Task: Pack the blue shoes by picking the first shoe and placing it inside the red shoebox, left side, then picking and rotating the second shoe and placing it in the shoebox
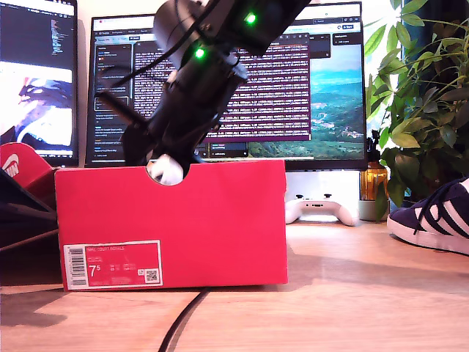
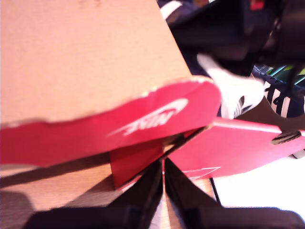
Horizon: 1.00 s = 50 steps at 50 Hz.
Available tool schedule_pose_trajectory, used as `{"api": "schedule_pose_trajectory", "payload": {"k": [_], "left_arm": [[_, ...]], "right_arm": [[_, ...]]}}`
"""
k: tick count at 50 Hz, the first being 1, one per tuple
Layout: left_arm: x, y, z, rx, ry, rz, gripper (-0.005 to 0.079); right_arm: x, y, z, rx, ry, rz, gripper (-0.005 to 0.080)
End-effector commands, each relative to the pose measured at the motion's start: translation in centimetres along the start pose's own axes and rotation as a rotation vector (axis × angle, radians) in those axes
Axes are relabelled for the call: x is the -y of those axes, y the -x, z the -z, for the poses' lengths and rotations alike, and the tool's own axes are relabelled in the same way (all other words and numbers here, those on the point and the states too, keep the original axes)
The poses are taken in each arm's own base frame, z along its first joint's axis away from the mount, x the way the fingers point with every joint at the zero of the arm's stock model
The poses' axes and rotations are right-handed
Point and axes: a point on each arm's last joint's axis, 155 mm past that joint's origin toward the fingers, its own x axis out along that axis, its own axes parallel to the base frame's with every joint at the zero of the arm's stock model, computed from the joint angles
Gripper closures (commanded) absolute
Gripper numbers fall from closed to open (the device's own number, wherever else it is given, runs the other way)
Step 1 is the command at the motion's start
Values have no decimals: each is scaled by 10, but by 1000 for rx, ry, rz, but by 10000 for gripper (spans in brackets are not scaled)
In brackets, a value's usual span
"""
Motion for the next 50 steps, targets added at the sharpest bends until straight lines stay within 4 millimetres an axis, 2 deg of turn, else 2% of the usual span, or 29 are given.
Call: {"api": "schedule_pose_trajectory", "payload": {"k": [1, 16, 23, 35, 38, 45, 50], "left_arm": [[-6, 2, 11, -20, 7, -12, 762], [-6, 2, 11, -20, 7, -12, 762], [-6, 2, 11, -20, 7, -12, 762], [-6, 2, 11, -20, 7, -12, 762], [-6, 2, 11, -22, 8, -13, 762], [-7, 2, 13, -28, 11, -17, 762], [-9, 2, 16, -39, 17, -24, 762]], "right_arm": [[5, -6, -6, 22, 3, 20, 763], [15, -5, -21, 102, 31, 82, 763], [11, -3, -29, 132, 48, 81, 763], [26, -3, -13, 64, 85, 140, 758], [28, -3, -10, 53, 86, 147, 707], [24, -4, -7, 45, 90, 137, 498], [20, -4, -10, 58, 94, 121, 461]]}}
